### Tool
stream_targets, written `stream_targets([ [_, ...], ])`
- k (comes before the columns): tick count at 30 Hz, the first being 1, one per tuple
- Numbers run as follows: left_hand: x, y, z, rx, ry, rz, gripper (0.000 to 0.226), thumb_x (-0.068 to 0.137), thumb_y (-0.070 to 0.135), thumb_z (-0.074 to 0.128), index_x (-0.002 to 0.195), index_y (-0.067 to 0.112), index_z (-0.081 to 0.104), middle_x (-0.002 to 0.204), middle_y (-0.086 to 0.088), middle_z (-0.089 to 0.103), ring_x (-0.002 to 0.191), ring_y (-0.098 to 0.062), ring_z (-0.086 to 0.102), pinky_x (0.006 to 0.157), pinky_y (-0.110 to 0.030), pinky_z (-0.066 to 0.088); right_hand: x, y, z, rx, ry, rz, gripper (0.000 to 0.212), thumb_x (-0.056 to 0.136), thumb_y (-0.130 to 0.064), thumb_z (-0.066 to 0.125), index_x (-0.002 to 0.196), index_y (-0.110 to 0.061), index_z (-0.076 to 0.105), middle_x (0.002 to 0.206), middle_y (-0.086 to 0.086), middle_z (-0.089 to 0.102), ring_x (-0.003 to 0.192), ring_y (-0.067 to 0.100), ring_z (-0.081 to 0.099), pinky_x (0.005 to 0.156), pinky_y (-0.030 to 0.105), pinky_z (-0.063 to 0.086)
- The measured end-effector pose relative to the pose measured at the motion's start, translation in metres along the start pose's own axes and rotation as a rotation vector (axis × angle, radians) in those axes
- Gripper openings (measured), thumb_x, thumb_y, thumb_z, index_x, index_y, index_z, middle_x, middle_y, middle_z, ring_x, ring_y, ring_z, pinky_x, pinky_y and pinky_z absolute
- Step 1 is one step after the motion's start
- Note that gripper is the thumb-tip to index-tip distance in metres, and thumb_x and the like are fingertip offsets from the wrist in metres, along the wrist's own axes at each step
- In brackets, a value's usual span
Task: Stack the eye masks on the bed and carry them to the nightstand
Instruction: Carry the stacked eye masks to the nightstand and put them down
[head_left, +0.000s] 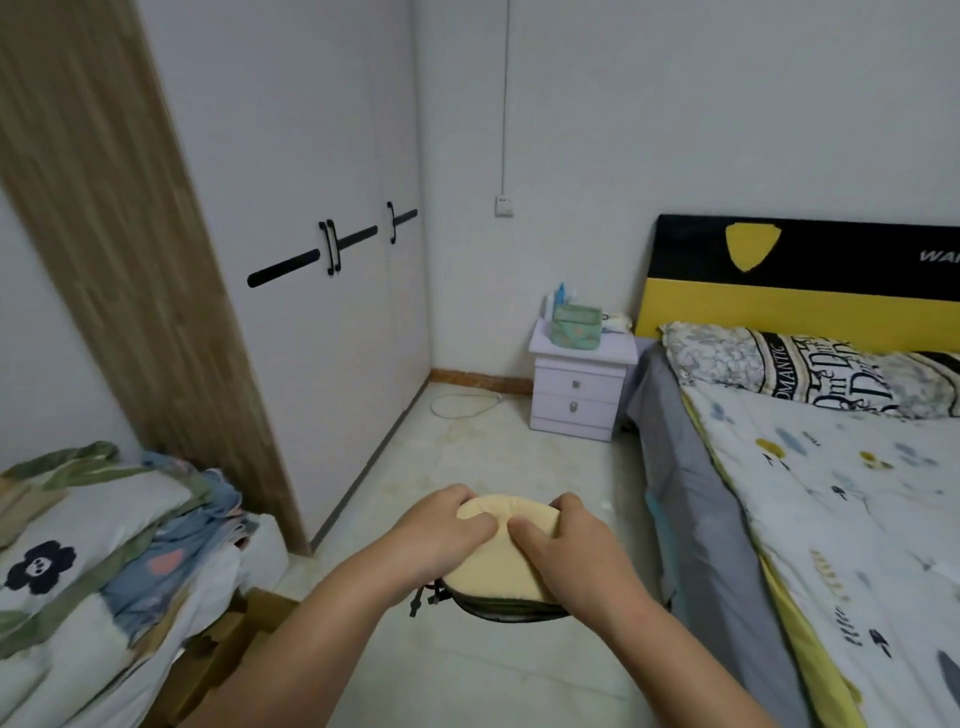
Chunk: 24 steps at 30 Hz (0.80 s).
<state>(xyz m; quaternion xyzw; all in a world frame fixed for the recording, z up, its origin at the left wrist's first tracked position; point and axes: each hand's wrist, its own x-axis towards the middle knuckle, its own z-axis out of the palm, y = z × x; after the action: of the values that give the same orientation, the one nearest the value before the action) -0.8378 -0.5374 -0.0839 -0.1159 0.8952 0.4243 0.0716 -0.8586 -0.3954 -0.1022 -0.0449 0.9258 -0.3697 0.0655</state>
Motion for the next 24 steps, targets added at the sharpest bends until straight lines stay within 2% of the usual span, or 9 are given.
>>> stream_targets([
  [5, 0.060, 0.014, -0.002, -0.014, -0.026, 0.021, 0.028, 0.082, 0.029, 0.050, 0.107, 0.018, 0.056, 0.106, -0.005, 0.060, 0.098, -0.022, 0.056, 0.071, -0.029, 0.041, 0.056, 0.004, -0.006, -0.002, 0.039, 0.021, 0.042, 0.083, -0.049, 0.049, 0.109, -0.017, 0.047, 0.110, 0.007, 0.064, 0.099, 0.028, 0.059, 0.071, 0.031, 0.039],
  [16, 0.215, 0.072, 0.003, -0.070, -0.050, 0.019, 0.031, 0.080, 0.032, 0.051, 0.109, 0.020, 0.055, 0.107, -0.003, 0.059, 0.098, -0.022, 0.056, 0.074, -0.030, 0.043, 0.212, 0.015, -0.052, -0.021, 0.042, 0.014, 0.042, 0.085, -0.047, 0.048, 0.112, -0.015, 0.046, 0.112, 0.008, 0.063, 0.100, 0.027, 0.058, 0.073, 0.031, 0.040],
  [24, 0.305, 0.090, -0.002, -0.053, -0.075, 0.013, 0.032, 0.081, 0.032, 0.050, 0.111, 0.019, 0.054, 0.112, -0.006, 0.059, 0.102, -0.023, 0.056, 0.085, -0.036, 0.047, 0.302, 0.015, -0.061, -0.032, 0.032, 0.031, 0.043, 0.085, -0.048, 0.048, 0.114, -0.015, 0.045, 0.113, 0.007, 0.062, 0.101, 0.027, 0.058, 0.073, 0.031, 0.039],
])
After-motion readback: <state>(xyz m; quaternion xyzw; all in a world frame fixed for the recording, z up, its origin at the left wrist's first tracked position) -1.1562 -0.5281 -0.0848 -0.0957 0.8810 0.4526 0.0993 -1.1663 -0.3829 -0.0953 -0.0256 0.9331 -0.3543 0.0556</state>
